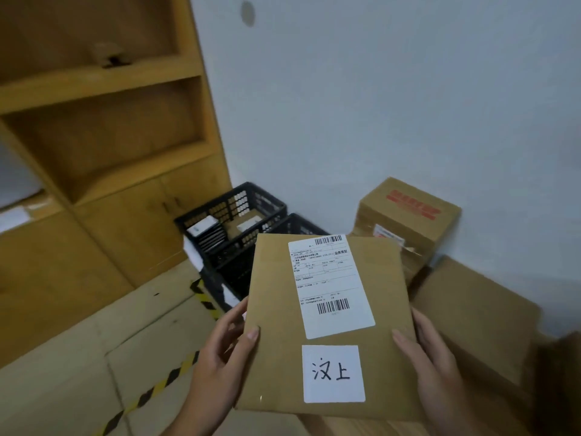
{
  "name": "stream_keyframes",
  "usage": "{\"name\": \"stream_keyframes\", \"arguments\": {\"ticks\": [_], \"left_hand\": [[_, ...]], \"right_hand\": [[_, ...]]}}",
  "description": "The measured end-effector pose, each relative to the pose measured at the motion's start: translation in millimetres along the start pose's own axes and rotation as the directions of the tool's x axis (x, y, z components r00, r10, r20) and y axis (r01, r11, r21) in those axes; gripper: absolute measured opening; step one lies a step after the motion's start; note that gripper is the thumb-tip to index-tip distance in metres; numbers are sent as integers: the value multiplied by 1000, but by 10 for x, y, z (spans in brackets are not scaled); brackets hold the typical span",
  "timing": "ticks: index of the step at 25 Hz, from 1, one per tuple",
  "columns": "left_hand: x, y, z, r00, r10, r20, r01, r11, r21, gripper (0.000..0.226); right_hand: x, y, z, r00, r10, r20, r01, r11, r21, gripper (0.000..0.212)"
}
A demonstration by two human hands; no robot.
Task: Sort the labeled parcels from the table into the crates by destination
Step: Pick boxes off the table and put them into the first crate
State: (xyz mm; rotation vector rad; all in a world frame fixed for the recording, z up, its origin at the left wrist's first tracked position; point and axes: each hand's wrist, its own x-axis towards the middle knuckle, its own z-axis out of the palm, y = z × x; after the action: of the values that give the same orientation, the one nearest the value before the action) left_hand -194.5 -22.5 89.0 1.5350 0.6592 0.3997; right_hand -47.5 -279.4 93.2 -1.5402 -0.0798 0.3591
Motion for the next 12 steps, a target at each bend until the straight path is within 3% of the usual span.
{"name": "stream_keyframes", "arguments": {"ticks": [5,12], "left_hand": [[62,-42,-687,989,8,-146,-18,997,-72,41],[429,-234,-1765,962,5,-272,-36,993,-110,54]], "right_hand": [[228,6,829,991,-23,130,23,1000,-3,38],[469,-51,2111,972,-9,233,20,999,-45,35]]}}
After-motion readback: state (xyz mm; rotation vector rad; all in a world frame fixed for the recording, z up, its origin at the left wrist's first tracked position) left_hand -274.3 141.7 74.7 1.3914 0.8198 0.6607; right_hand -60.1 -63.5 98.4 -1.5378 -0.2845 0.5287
